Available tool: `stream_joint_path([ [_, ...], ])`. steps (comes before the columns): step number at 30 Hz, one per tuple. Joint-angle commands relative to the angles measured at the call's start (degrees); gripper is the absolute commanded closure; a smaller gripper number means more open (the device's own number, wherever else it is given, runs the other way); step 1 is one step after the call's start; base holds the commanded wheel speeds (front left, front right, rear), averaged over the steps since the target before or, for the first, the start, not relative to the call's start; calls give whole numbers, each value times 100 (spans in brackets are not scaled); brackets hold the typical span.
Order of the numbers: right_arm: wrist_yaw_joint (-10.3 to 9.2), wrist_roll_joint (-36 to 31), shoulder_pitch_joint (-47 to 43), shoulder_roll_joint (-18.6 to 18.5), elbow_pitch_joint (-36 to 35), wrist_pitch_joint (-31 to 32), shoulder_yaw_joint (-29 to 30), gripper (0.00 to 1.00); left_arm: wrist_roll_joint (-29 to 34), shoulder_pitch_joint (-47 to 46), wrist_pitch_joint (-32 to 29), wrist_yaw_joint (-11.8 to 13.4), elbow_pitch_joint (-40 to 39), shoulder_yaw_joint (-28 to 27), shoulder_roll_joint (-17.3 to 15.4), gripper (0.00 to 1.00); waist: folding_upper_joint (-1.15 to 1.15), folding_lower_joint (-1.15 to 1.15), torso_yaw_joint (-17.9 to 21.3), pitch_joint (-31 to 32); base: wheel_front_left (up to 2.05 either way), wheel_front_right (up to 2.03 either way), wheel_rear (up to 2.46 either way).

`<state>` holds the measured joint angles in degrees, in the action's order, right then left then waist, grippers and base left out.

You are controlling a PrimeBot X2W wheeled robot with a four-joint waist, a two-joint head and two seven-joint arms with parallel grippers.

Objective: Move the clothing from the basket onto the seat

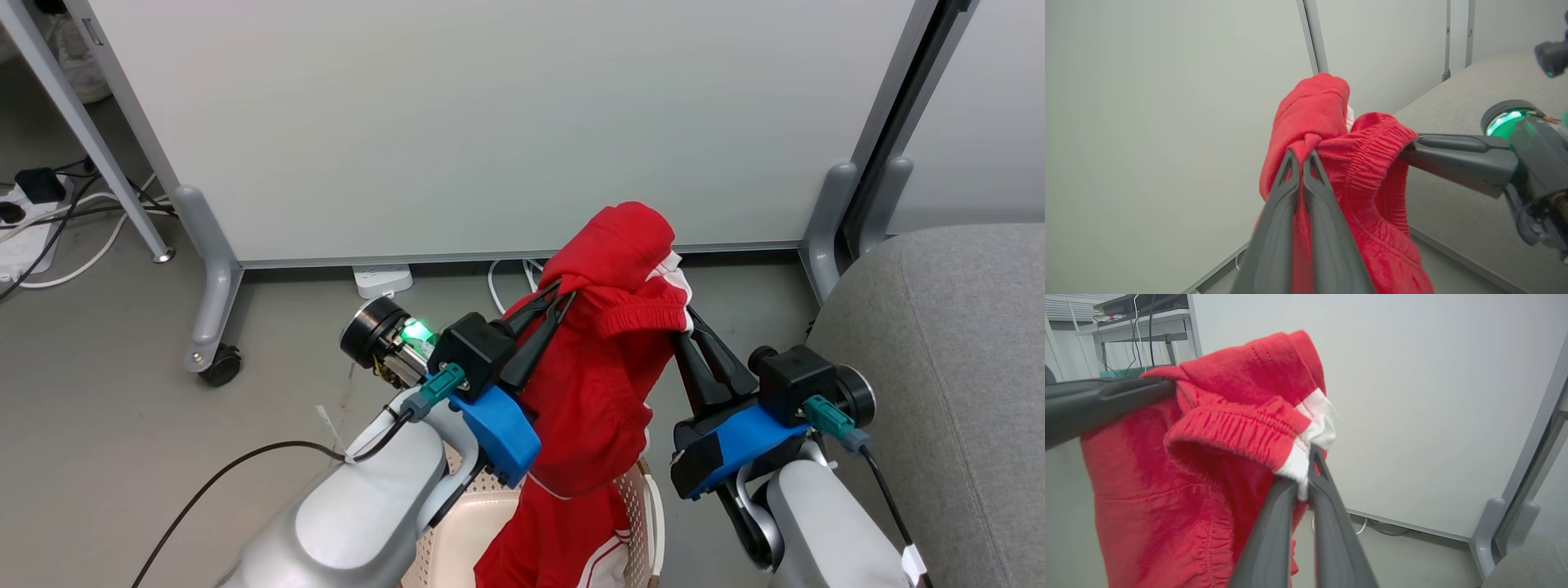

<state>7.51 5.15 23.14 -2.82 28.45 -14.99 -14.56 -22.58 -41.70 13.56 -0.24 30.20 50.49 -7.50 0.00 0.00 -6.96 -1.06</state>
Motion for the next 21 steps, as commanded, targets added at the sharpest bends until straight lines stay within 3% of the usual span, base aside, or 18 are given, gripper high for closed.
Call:
stream_joint_path([
  [1,-4,18,82,-12,-14,-31,8,100,-26,-72,35,-18,18,12,-5,100,0,0,2,1,0,0,0],
  [21,-4,22,32,-12,-99,-31,11,100,-92,-115,68,27,62,89,-36,100,0,0,9,11,0,0,0],
])
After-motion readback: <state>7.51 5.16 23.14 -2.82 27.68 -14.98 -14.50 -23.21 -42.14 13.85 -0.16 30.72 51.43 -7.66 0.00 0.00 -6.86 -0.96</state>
